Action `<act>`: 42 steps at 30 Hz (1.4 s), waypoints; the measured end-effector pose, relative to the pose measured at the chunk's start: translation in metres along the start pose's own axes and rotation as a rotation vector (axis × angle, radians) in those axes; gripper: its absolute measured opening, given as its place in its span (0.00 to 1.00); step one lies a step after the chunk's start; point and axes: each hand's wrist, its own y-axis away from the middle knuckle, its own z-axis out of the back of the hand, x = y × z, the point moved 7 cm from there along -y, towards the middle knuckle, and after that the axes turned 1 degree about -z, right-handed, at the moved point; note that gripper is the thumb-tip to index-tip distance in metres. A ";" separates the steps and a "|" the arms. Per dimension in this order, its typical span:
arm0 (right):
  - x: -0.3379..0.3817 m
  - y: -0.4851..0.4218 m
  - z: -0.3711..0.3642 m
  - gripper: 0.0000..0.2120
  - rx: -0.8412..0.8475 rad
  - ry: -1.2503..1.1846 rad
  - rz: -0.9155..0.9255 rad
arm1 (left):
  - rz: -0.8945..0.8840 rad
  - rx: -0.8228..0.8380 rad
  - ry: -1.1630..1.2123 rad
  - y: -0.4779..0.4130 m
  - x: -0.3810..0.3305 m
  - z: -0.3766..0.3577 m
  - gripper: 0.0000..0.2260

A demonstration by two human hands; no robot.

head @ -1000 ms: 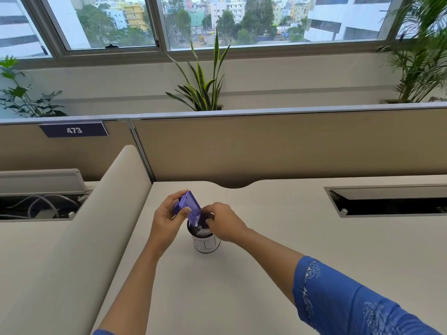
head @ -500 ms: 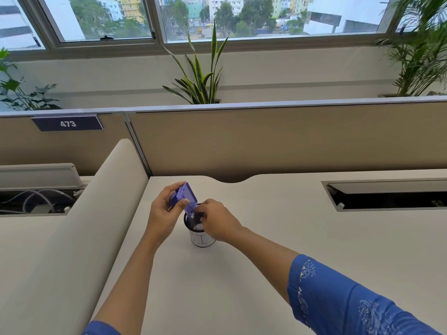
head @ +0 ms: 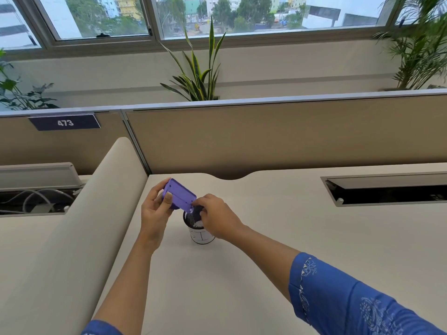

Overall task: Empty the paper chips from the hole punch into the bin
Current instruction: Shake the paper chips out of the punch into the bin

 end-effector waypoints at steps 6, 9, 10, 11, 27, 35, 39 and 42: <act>0.005 0.002 0.009 0.18 -0.035 -0.044 -0.016 | 0.063 -0.064 0.250 0.001 0.011 0.012 0.17; 0.007 0.002 0.011 0.18 -0.039 -0.058 -0.013 | 0.102 -0.107 0.301 0.002 0.014 0.013 0.17; 0.008 0.003 0.012 0.18 -0.043 -0.055 -0.012 | 0.103 -0.112 0.311 0.003 0.014 0.013 0.17; 0.008 0.003 0.013 0.18 -0.048 -0.049 -0.008 | 0.102 -0.117 0.319 0.003 0.014 0.013 0.17; 0.005 0.003 0.001 0.21 -0.038 0.178 0.103 | -0.054 0.041 -0.141 -0.007 -0.020 -0.010 0.21; 0.004 0.010 0.003 0.16 -0.109 0.322 0.176 | -0.109 0.149 -0.299 -0.009 -0.019 -0.028 0.18; 0.000 0.008 0.006 0.16 -0.136 0.313 0.141 | -0.148 0.202 -0.317 -0.009 -0.024 -0.035 0.20; -0.004 0.006 0.005 0.16 -0.122 0.293 0.100 | -0.156 0.247 -0.373 -0.009 -0.026 -0.042 0.21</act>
